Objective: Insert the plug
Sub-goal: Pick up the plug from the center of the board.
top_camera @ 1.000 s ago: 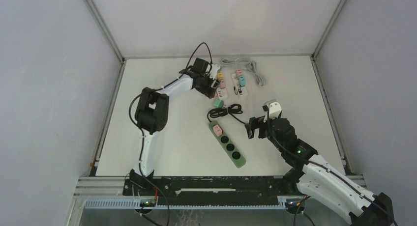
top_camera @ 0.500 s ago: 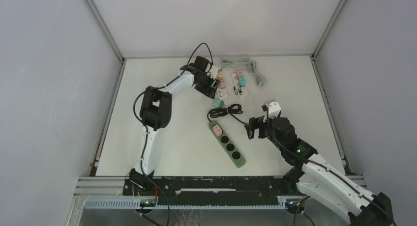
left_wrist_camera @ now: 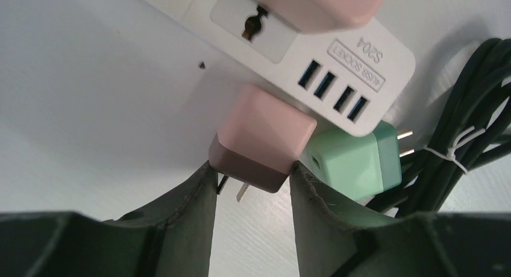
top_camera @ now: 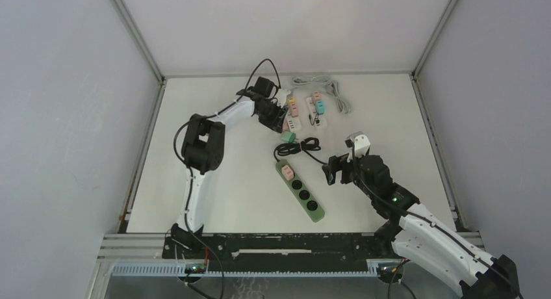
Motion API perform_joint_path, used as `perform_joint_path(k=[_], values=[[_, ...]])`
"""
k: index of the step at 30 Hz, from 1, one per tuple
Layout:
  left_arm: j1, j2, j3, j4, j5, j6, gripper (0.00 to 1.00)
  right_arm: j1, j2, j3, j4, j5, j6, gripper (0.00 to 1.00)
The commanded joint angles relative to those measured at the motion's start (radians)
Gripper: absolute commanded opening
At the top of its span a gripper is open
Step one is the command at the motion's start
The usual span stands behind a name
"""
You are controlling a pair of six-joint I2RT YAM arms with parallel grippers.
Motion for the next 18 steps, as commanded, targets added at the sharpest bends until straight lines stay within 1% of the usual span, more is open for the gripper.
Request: perform_joint_path(k=[1, 8, 12, 18], values=[[0.0, -0.111, -0.123, 0.008, -0.011, -0.028, 0.42, -0.006, -0.004, 0.02, 0.025, -0.025, 0.011, 0.95], [0.008, -0.296, -0.395, 0.126, -0.102, -0.101, 0.4, -0.005, 0.002, 0.04, 0.003, -0.055, 0.04, 0.94], [0.015, -0.367, -0.495, 0.16, -0.146, -0.145, 0.39, 0.001, 0.022, 0.057, -0.005, -0.079, 0.058, 0.94], [0.015, -0.499, -0.659, 0.286, -0.148, -0.242, 0.36, 0.046, 0.064, 0.095, -0.019, -0.095, 0.088, 0.93]])
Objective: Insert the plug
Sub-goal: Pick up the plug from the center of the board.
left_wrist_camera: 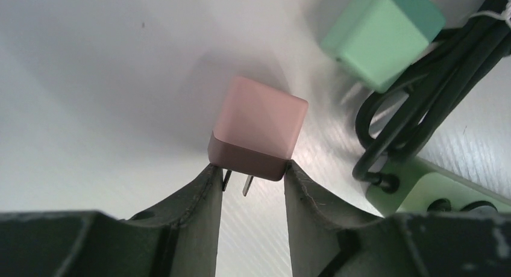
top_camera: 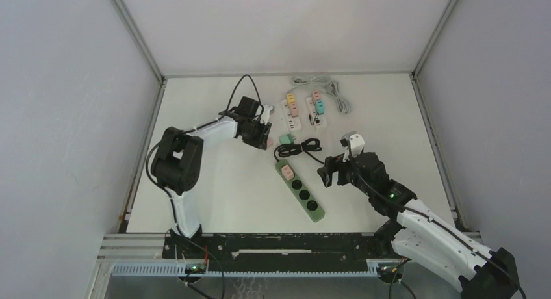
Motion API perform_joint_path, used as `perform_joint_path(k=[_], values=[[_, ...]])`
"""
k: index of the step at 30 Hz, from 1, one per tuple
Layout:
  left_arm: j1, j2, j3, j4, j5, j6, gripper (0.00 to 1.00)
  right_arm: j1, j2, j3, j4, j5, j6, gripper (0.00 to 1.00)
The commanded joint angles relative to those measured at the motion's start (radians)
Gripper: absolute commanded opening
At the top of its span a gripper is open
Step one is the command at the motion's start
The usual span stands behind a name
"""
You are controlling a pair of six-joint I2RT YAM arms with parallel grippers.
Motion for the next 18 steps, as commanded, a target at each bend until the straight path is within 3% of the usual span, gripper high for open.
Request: perform_joint_path(k=[1, 13, 18], values=[[0.008, -0.144, -0.121, 0.129, -0.021, -0.102, 0.36, 0.038, 0.024, 0.078, 0.012, -0.018, 0.046, 0.93], [0.007, -0.321, -0.399, 0.378, 0.023, -0.225, 0.35, 0.167, 0.186, 0.217, -0.023, 0.012, 0.147, 0.92], [-0.008, -0.462, -0.562, 0.53, 0.064, -0.241, 0.35, 0.181, 0.24, 0.278, -0.04, 0.01, 0.238, 0.93]])
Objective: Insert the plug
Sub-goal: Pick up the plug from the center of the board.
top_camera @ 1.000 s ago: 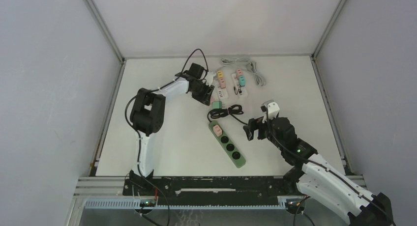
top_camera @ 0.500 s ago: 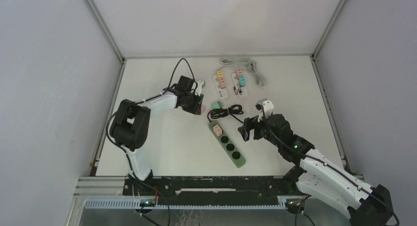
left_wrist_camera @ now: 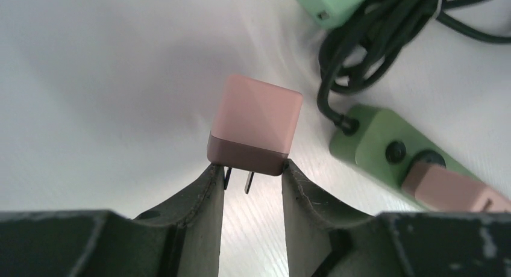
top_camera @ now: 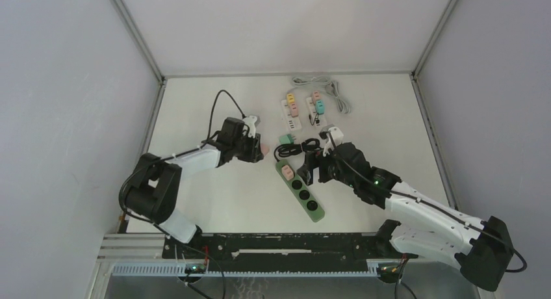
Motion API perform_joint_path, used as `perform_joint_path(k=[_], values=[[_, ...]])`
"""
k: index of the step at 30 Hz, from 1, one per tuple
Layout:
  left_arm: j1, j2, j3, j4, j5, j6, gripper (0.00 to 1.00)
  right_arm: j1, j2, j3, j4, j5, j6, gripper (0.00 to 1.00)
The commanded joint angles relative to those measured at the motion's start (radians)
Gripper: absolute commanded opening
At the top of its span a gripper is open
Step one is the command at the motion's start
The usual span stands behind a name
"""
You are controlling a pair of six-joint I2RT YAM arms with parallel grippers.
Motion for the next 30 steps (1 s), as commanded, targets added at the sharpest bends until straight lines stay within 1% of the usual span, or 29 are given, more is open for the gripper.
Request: perform_joint_path(k=[1, 7, 8, 11, 14, 18, 24, 30], values=[[-0.016, -0.164, -0.126, 0.195, 0.058, -0.033, 0.35, 0.006, 0.039, 0.094, -0.01, 0.007, 0.119, 0.93], [-0.037, -0.286, -0.213, 0.299, 0.059, -0.011, 0.34, -0.01, 0.134, 0.221, -0.115, -0.062, 0.198, 0.93], [-0.066, -0.304, -0.228, 0.319, 0.06, -0.009, 0.34, -0.015, 0.144, 0.237, -0.122, -0.073, 0.208, 0.93], [-0.092, -0.365, -0.265, 0.367, 0.064, 0.003, 0.34, -0.045, 0.169, 0.275, -0.139, -0.105, 0.251, 0.93], [-0.124, -0.418, -0.29, 0.394, 0.075, 0.023, 0.35, -0.084, 0.193, 0.302, -0.134, -0.177, 0.291, 0.91], [-0.173, -0.472, -0.309, 0.424, 0.076, 0.048, 0.35, -0.115, 0.24, 0.349, -0.129, -0.29, 0.299, 0.87], [-0.223, -0.548, -0.341, 0.476, 0.092, 0.067, 0.35, -0.169, 0.3, 0.405, -0.135, -0.391, 0.303, 0.83], [-0.262, -0.585, -0.333, 0.477, 0.102, 0.078, 0.36, -0.193, 0.361, 0.463, -0.137, -0.478, 0.287, 0.79]])
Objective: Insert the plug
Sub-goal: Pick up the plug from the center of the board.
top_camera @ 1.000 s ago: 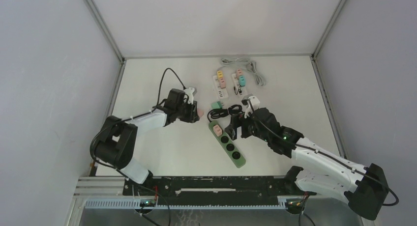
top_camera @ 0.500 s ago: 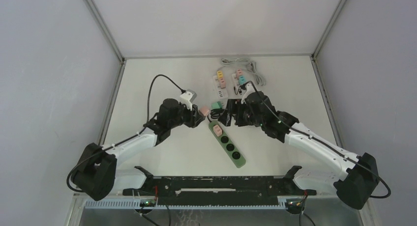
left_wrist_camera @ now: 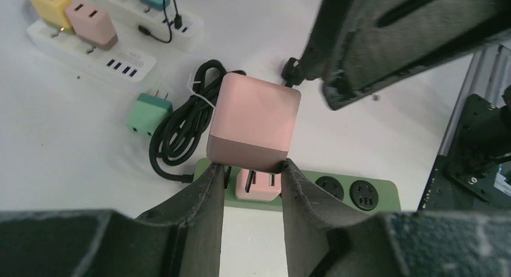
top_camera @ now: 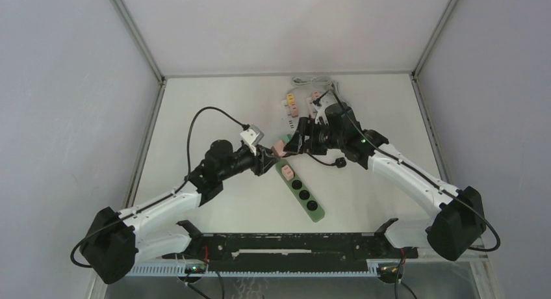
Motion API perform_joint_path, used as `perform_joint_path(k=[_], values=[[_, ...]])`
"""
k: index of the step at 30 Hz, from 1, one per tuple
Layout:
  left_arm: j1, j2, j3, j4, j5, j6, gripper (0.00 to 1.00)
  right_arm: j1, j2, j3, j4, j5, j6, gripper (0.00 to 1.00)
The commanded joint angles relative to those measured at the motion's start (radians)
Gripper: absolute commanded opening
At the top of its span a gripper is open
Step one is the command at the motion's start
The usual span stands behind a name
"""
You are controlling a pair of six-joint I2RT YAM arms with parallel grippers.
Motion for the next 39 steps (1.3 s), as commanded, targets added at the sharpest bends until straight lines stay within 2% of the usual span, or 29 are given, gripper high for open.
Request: perform_joint_path(k=[1, 10, 20, 23, 26, 32, 35, 39], values=[[-0.03, -0.043, 0.003, 0.068, 0.022, 0.039, 0.35, -0.015, 0.04, 0.084, 0.015, -0.105, 0.003, 0.78], [-0.064, -0.064, 0.008, 0.074, 0.016, 0.052, 0.35, -0.035, 0.094, 0.094, 0.071, -0.231, 0.025, 0.67], [-0.08, -0.082, 0.006, 0.076, 0.034, 0.06, 0.36, -0.037, 0.101, 0.094, 0.086, -0.268, 0.025, 0.5], [-0.086, -0.093, 0.003, 0.077, 0.038, 0.063, 0.35, -0.036, 0.101, 0.092, 0.089, -0.284, 0.027, 0.42], [-0.089, -0.1, -0.005, 0.089, 0.037, 0.059, 0.36, -0.033, 0.086, 0.082, 0.096, -0.295, 0.028, 0.29], [-0.091, -0.113, -0.016, 0.08, -0.007, 0.019, 0.53, -0.022, 0.025, 0.06, 0.065, -0.247, -0.022, 0.02], [-0.091, -0.132, -0.029, 0.072, -0.021, -0.025, 0.62, -0.013, -0.024, 0.042, 0.033, -0.196, -0.06, 0.0], [-0.091, -0.178, -0.066, 0.073, -0.062, -0.082, 0.67, 0.003, -0.091, 0.012, 0.008, -0.139, -0.09, 0.0]])
